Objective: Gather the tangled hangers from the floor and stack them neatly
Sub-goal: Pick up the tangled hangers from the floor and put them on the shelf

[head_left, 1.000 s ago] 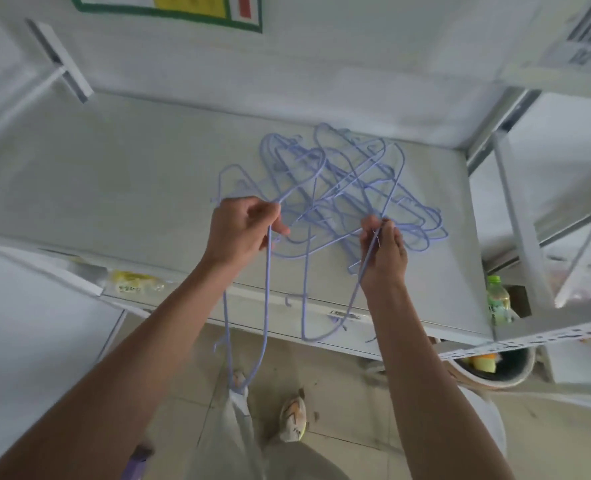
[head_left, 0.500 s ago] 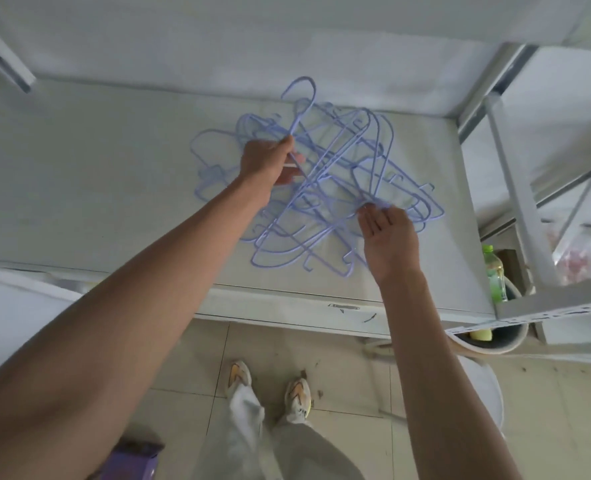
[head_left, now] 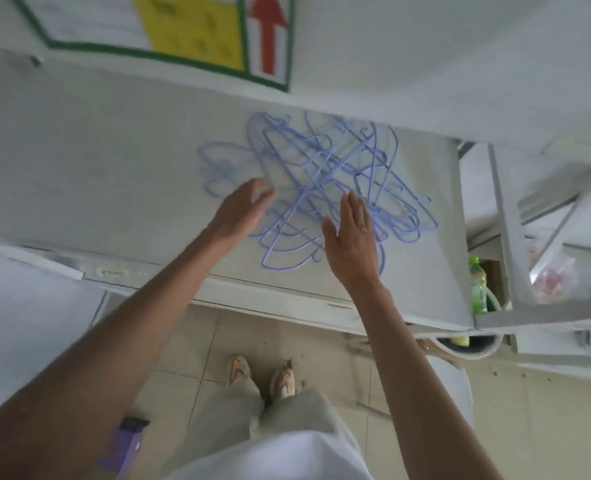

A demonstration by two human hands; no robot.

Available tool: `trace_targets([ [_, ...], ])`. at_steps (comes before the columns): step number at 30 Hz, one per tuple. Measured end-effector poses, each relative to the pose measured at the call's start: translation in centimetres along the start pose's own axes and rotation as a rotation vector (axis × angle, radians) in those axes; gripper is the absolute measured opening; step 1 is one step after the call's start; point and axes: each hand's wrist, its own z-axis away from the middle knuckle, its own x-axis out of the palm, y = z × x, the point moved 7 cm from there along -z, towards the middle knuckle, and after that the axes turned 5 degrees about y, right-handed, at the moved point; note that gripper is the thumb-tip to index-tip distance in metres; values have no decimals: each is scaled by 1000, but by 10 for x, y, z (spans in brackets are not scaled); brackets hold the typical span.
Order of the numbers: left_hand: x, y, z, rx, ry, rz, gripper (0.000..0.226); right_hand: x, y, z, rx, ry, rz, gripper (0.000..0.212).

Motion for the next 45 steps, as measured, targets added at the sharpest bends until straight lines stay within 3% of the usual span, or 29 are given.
trace_targets([
  [3,-25,-48,63,95,63,-371,61,7,-29,-13,-233,-25,131,62],
  [8,-47,-117,189,-118,191,-587,66,38,-90,27,-602,-176,197,55],
  [11,-16,-146,283,-425,292,-554,66,67,-127,121,-940,-321,104,52],
  [14,54,-164,382,-669,318,-458,67,97,-124,236,-1223,-565,74,55],
  [18,148,-156,512,-982,329,-279,69,126,-71,369,-1538,-945,326,59],
  [22,211,-137,632,-1256,393,-165,68,129,-30,460,-1740,-1143,481,55],
  [26,273,-130,715,-1438,374,-2,68,126,5,526,-1789,-1313,668,52],
  [31,316,-143,764,-1460,302,123,67,129,25,583,-1670,-1438,666,52],
  [39,322,-194,808,-1360,337,202,63,153,62,633,-1515,-1376,852,49],
  [45,324,-242,833,-1311,214,213,62,169,61,650,-1344,-1297,871,44],
])
